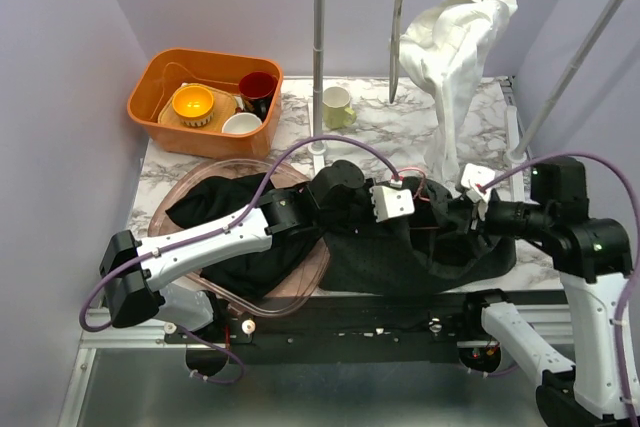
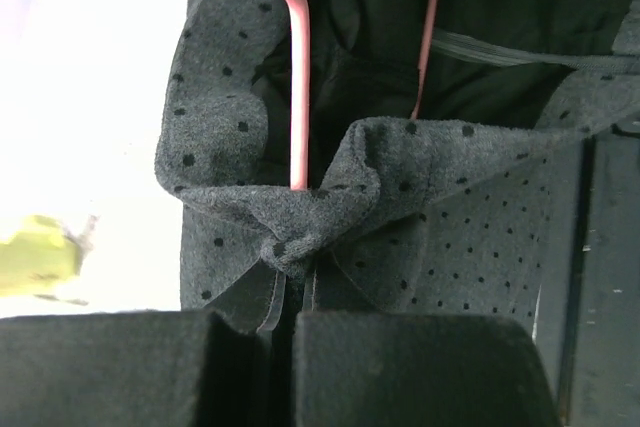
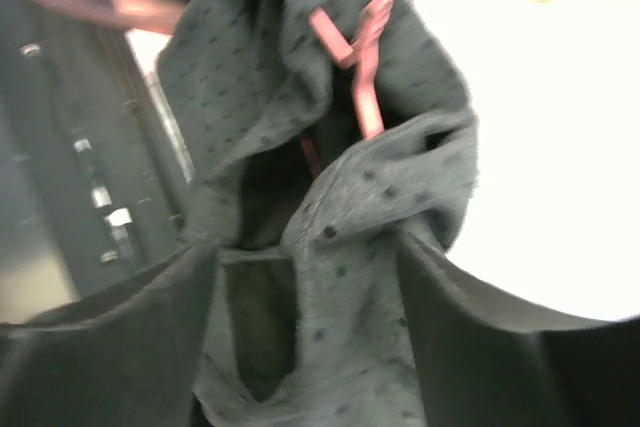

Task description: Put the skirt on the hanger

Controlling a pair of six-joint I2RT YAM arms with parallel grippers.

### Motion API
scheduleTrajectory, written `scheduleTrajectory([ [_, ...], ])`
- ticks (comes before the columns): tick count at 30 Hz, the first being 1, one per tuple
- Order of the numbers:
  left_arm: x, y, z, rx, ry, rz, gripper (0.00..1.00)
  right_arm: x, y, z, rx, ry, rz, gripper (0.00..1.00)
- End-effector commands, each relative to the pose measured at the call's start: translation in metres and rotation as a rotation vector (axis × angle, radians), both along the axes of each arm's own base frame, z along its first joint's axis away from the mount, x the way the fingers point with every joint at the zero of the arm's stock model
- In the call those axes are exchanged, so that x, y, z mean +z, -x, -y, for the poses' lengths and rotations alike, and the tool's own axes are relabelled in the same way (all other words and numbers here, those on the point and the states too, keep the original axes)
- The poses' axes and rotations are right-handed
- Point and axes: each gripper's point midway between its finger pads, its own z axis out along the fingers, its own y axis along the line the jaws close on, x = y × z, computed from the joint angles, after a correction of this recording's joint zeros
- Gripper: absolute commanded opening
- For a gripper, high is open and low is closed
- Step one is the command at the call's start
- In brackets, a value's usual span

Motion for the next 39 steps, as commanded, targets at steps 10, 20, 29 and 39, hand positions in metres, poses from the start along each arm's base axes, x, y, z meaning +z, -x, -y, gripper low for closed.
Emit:
scheduleTrajectory([
  [10, 0.046, 0.006, -0.003, -0.128, 0.064, 0.209, 0.0, 0.025, -0.019, 0.063, -0.302, 0.239, 0.197, 0.9],
  [20, 0.022, 0.018, -0.017, -0.147, 0.077, 0.191, 0.0, -0.007, 0.011, 0.031, -0.053, 0.182, 0.068, 0.87],
  [29, 0.006, 0.013, -0.017, -0.134, 0.024, 0.189, 0.0, 0.034, 0.018, 0.028, -0.066, 0.137, 0.115, 0.86],
  [39, 0.02, 0.018, -0.013, -0.154, 0.076, 0.188, 0.0, -0.034, 0.018, 0.019, 0.042, 0.149, -0.032, 0.84],
])
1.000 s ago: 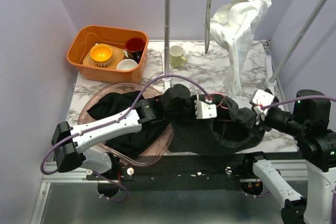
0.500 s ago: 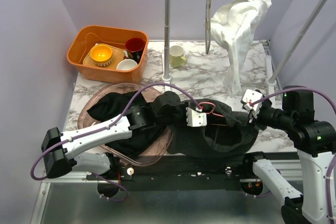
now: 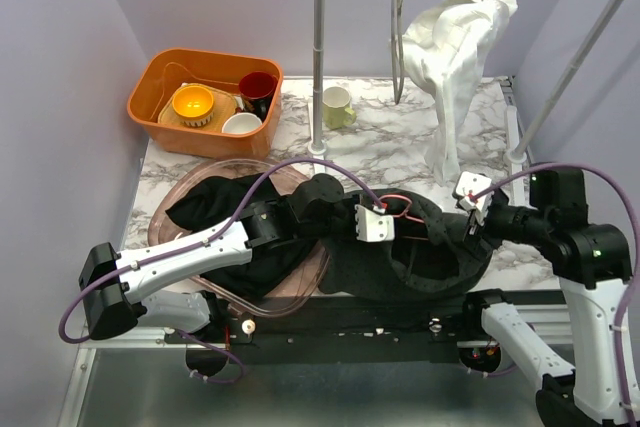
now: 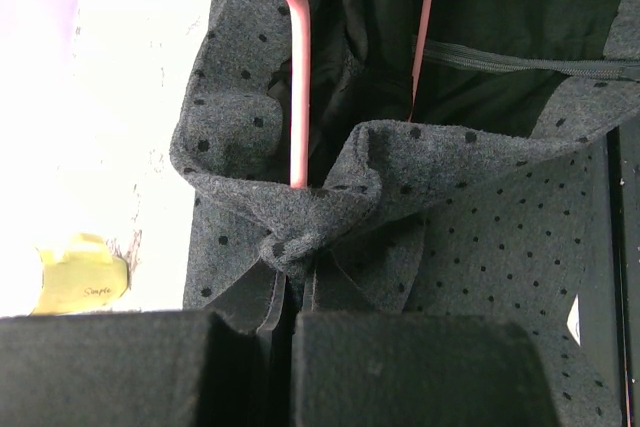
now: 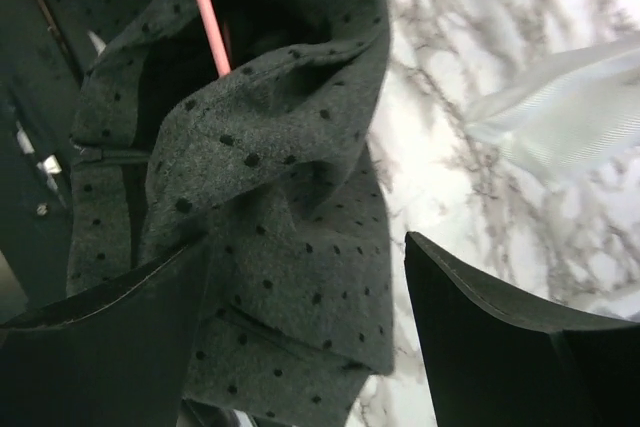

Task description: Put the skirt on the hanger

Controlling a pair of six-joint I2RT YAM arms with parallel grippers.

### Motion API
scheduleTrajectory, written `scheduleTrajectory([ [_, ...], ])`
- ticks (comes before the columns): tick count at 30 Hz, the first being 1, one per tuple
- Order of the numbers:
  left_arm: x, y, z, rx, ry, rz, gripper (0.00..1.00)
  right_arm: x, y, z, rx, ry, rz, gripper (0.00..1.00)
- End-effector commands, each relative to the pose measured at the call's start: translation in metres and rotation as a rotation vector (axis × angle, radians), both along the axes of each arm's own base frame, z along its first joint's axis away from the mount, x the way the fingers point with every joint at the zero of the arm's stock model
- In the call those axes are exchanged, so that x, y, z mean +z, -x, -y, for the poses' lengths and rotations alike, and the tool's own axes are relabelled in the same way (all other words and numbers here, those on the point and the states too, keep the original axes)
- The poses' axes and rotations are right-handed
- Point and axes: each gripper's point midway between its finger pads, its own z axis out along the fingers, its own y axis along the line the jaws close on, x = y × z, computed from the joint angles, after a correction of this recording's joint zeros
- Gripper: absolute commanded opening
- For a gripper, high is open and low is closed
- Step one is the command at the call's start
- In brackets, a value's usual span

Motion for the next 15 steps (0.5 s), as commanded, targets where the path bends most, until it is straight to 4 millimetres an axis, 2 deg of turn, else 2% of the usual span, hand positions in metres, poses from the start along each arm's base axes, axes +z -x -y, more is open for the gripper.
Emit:
scheduleTrajectory([
  [1, 0.032, 0.005, 0.014, -0.048, 0.119, 0.021, 0.0, -0.038, 0.032, -0.013, 0.129, -0.022, -0.176, 0.83],
  [2, 0.036, 0.006, 0.016, -0.052, 0.129, 0.019, 0.0, -0.046, 0.034, -0.017, 0.162, -0.034, -0.196, 0.83],
  [5, 0.044, 0.008, 0.021, -0.061, 0.161, -0.001, 0.0, -0.053, 0.033, -0.023, 0.207, -0.055, -0.205, 0.79],
  [8, 0.054, 0.013, 0.027, -0.087, 0.206, -0.018, 0.0, -0.061, 0.029, -0.026, 0.221, -0.065, -0.227, 0.63],
  [9, 0.056, 0.014, 0.029, -0.093, 0.214, -0.023, 0.0, -0.062, 0.028, -0.026, 0.222, -0.067, -0.23, 0.5],
  [11, 0.058, 0.016, 0.032, -0.1, 0.235, -0.039, 0.0, -0.062, 0.027, -0.027, 0.224, -0.068, -0.241, 0.38],
  [12, 0.058, 0.017, 0.034, -0.107, 0.24, -0.046, 0.0, -0.061, 0.028, -0.026, 0.221, -0.067, -0.238, 0.19],
  [13, 0.061, 0.018, 0.035, -0.111, 0.252, -0.046, 0.0, -0.058, 0.027, -0.026, 0.21, -0.067, -0.23, 0.09],
  [14, 0.058, 0.018, 0.035, -0.108, 0.254, -0.052, 0.0, -0.057, 0.025, -0.024, 0.175, -0.067, -0.237, 0.02],
  [15, 0.058, 0.019, 0.036, -0.109, 0.259, -0.065, 0.0, -0.054, 0.026, -0.022, 0.158, -0.068, -0.212, 0.01],
])
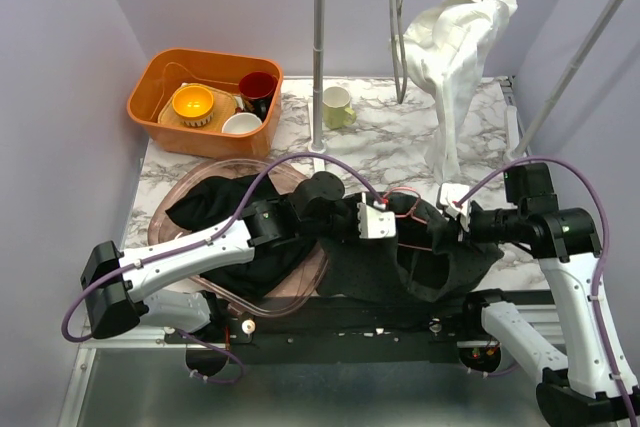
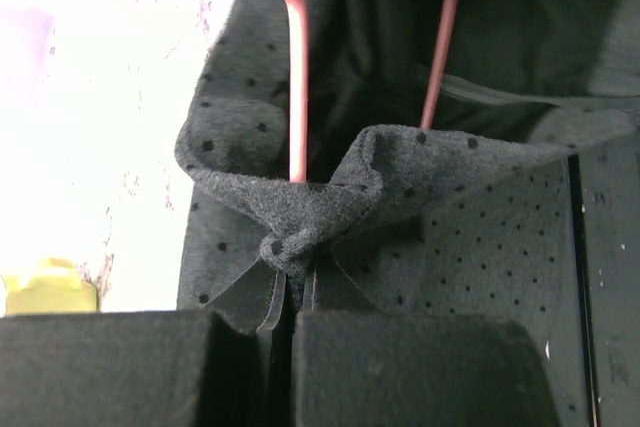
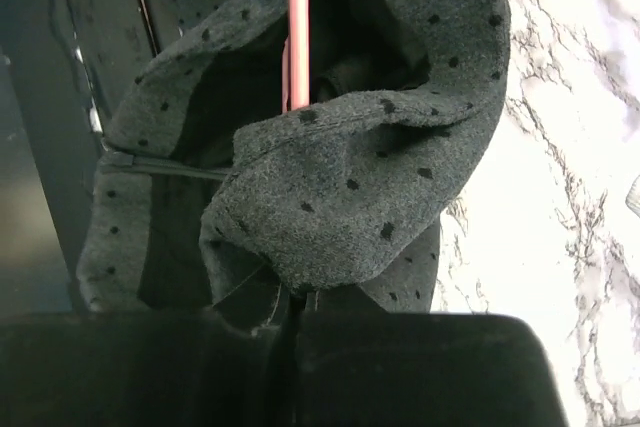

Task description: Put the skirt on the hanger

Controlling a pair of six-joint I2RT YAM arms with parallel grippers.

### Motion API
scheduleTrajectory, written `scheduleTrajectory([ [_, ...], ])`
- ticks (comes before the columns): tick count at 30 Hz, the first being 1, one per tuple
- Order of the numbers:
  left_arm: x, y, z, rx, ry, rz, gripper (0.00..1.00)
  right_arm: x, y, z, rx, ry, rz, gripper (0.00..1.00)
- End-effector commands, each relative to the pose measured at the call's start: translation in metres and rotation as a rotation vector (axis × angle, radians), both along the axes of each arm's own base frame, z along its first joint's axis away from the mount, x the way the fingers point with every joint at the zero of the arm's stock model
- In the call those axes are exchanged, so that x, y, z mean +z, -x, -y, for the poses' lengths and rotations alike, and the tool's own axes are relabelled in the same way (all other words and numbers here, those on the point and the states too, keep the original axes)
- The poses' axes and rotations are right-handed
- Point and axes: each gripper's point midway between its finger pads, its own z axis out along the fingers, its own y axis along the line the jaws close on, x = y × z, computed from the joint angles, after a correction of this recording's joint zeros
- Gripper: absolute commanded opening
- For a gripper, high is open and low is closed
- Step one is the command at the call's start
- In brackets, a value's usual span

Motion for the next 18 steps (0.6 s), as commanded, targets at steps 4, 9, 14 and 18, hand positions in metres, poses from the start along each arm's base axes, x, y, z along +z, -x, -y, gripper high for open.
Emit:
scheduleTrajectory([
  [4, 0.061, 0.01, 0.023, -0.053, 0.243, -0.03, 0.09, 0.011, 0.019, 0.01, -0.119, 0.0, -0.002, 0.01],
  [9, 0.09, 0.011, 0.001, -0.022, 0.273, -0.008, 0.7, 0.011, 0.021, 0.039, -0.282, 0.099, 0.043, 0.01],
  [14, 0.086, 0.008, -0.038, 0.064, 0.222, 0.051, 0.89, 0.005, 0.028, 0.07, -0.415, 0.194, 0.119, 0.01],
  [18, 0.069, 0.013, -0.072, 0.121, 0.238, 0.079, 0.91, 0.0, 0.028, 0.09, -0.538, 0.237, 0.164, 0.01],
])
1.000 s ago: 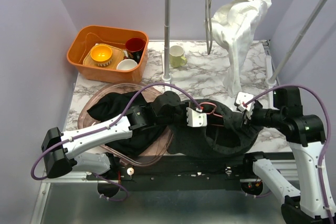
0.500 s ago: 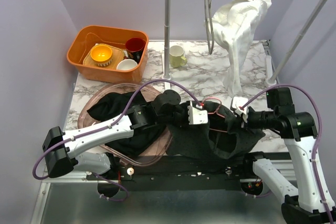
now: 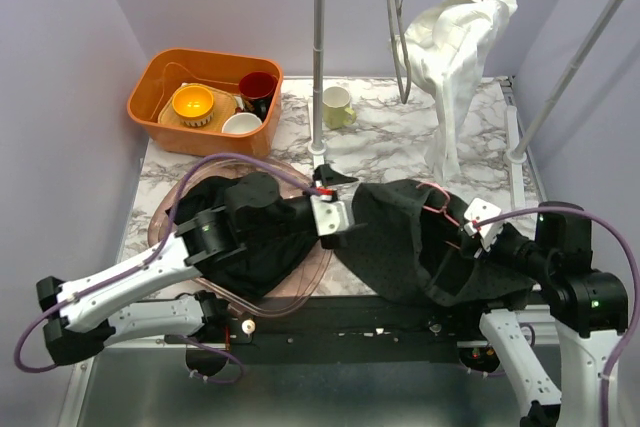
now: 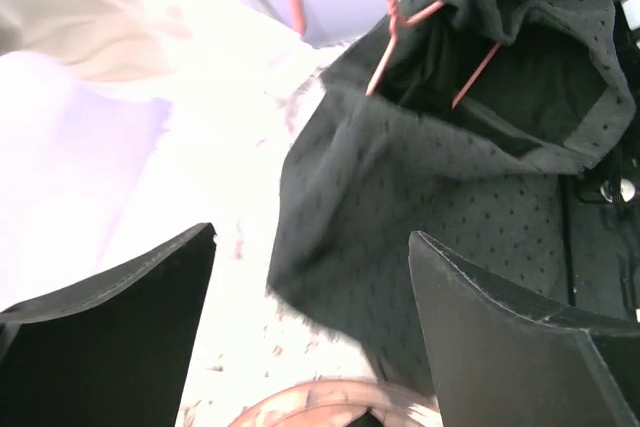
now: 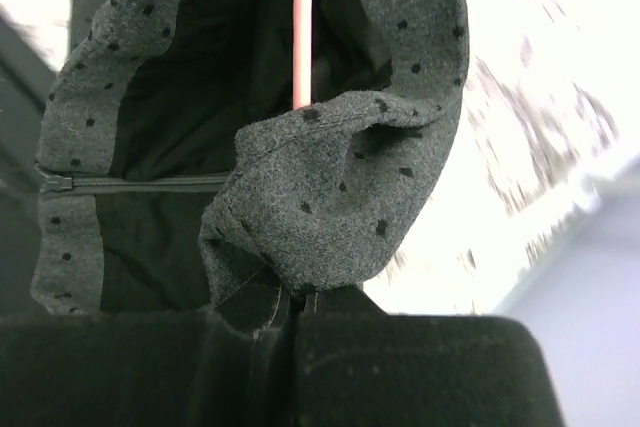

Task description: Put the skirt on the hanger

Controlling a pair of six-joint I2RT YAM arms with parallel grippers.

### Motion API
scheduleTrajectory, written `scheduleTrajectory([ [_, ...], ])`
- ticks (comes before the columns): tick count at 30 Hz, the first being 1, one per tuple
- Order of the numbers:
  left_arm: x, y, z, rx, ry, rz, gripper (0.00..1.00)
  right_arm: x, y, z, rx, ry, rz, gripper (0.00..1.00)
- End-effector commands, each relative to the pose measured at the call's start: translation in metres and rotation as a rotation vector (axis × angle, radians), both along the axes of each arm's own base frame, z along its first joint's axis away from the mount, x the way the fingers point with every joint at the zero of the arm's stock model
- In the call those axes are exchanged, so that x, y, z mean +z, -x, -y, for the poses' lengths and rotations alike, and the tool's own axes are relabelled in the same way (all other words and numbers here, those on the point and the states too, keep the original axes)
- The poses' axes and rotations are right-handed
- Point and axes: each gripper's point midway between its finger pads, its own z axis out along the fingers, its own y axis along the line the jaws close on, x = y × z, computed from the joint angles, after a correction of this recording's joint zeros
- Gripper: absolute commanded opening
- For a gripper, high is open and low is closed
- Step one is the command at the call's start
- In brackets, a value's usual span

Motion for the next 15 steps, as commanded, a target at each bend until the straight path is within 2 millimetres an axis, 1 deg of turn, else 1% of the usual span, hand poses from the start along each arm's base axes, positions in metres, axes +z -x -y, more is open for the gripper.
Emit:
scheduleTrajectory([
  [1, -0.032, -0.002, -0.039, 0.1, -0.019, 0.019, 0.92, -0.017, 0.011, 0.035, -0.201, 0.087, -0.01, 0.01],
  [2, -0.039, -0.002, -0.042, 0.109, -0.019, 0.017, 0.92, -0.019, 0.012, 0.04, -0.233, 0.098, -0.004, 0.01],
  [3, -0.053, 0.0, -0.05, 0.121, -0.023, 0.011, 0.92, -0.019, 0.014, 0.042, -0.25, 0.103, 0.017, 0.01],
  [4, -0.055, 0.0, -0.052, 0.127, -0.007, 0.013, 0.92, -0.019, 0.015, 0.045, -0.27, 0.109, 0.023, 0.01],
  [6, -0.065, 0.002, -0.057, 0.133, -0.004, 0.005, 0.93, -0.016, 0.02, 0.051, -0.307, 0.125, 0.04, 0.01],
  [7, -0.068, 0.003, -0.058, 0.135, -0.005, -0.001, 0.93, -0.016, 0.023, 0.053, -0.321, 0.13, 0.04, 0.01],
  [8, -0.07, 0.003, -0.058, 0.135, -0.01, -0.005, 0.93, -0.015, 0.024, 0.063, -0.38, 0.162, 0.047, 0.01],
  [11, -0.07, 0.005, -0.058, 0.127, -0.007, -0.017, 0.93, -0.009, 0.025, 0.084, -0.509, 0.205, 0.106, 0.01],
  [12, -0.071, 0.006, -0.058, 0.124, -0.009, -0.018, 0.93, -0.012, 0.027, 0.095, -0.57, 0.237, 0.112, 0.01],
  [14, -0.07, 0.006, -0.059, 0.127, -0.007, -0.024, 0.94, -0.01, 0.029, 0.106, -0.642, 0.262, 0.132, 0.01],
  [15, -0.07, 0.006, -0.06, 0.128, -0.007, -0.022, 0.94, -0.012, 0.029, 0.109, -0.666, 0.261, 0.128, 0.01],
])
